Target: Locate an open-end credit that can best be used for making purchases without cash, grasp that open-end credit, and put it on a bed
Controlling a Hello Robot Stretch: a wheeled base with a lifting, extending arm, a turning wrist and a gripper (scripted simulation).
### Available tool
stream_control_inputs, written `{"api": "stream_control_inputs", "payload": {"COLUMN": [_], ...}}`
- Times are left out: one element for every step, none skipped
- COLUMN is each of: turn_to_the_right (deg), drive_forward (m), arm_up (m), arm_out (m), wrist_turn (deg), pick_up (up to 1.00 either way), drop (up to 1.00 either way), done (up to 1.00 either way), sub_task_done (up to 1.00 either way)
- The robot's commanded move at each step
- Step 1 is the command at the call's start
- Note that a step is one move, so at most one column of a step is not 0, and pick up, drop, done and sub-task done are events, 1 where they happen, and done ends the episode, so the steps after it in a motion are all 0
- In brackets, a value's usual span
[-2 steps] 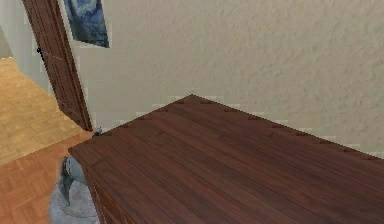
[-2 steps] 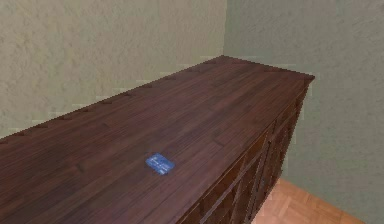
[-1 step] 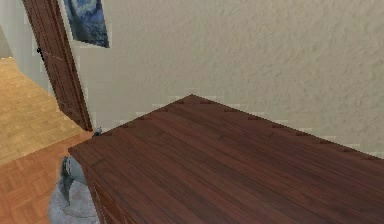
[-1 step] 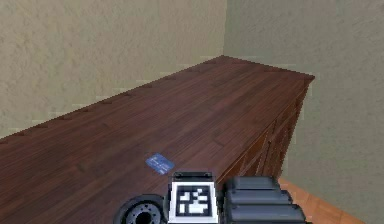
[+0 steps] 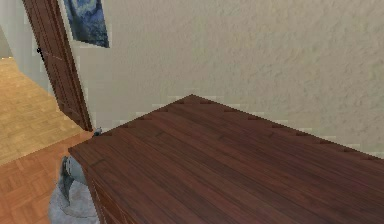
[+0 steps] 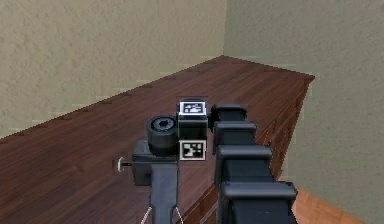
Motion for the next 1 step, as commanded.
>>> {"api": "stream_control_inputs", "payload": {"turn_to_the_right": [0.0], "drive_forward": [0.00], "arm_up": [0.00], "arm_out": [0.00], "wrist_turn": [45.0], "pick_up": [0.00], "drop": [0.00], "done": [0.00], "sub_task_done": [0.00]}}
